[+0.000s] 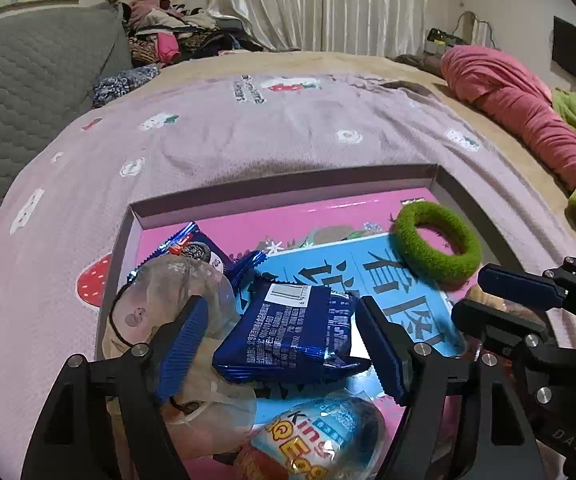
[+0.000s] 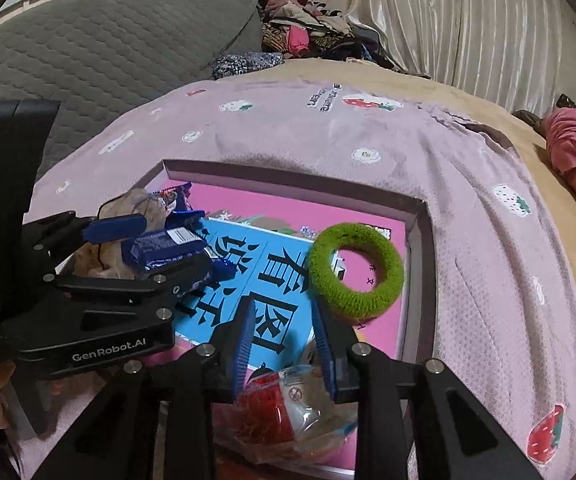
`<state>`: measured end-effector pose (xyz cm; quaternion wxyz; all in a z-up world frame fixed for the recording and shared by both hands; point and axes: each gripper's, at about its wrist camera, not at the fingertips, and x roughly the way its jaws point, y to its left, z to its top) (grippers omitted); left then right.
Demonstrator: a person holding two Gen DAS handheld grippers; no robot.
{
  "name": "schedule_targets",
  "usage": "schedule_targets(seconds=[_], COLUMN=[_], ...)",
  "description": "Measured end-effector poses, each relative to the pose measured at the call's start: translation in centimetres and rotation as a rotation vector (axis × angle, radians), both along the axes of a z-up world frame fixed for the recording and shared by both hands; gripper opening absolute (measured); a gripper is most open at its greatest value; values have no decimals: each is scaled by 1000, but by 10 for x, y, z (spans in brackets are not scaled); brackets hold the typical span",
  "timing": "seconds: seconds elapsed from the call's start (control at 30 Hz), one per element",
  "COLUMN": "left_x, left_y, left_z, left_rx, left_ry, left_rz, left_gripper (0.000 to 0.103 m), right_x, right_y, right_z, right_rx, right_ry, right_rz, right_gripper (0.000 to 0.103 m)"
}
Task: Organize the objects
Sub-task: 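Lower the blue packet onto the book and open the left tool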
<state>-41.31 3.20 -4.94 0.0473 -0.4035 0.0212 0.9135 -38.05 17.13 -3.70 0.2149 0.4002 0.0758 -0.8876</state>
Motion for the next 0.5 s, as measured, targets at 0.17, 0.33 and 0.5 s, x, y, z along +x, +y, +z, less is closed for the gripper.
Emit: schedule_targets(seconds=[0.17,0.33,0.5], left_x=[4,10,17], left_y=[-2,-5,-6], left_z=[9,19,30], left_rx=[5,9,6], left_ry=[13,16,26], left_rz=[8,9,17], left_gripper=[79,81,82], right_x=[3,7,12], right_y=[0,0,2], right_z=[8,17,25], right_rx=[-1,2,-2], right_ry=[8,18,25], right_rz=[-5,-6,-14], right_gripper=[45,60,72])
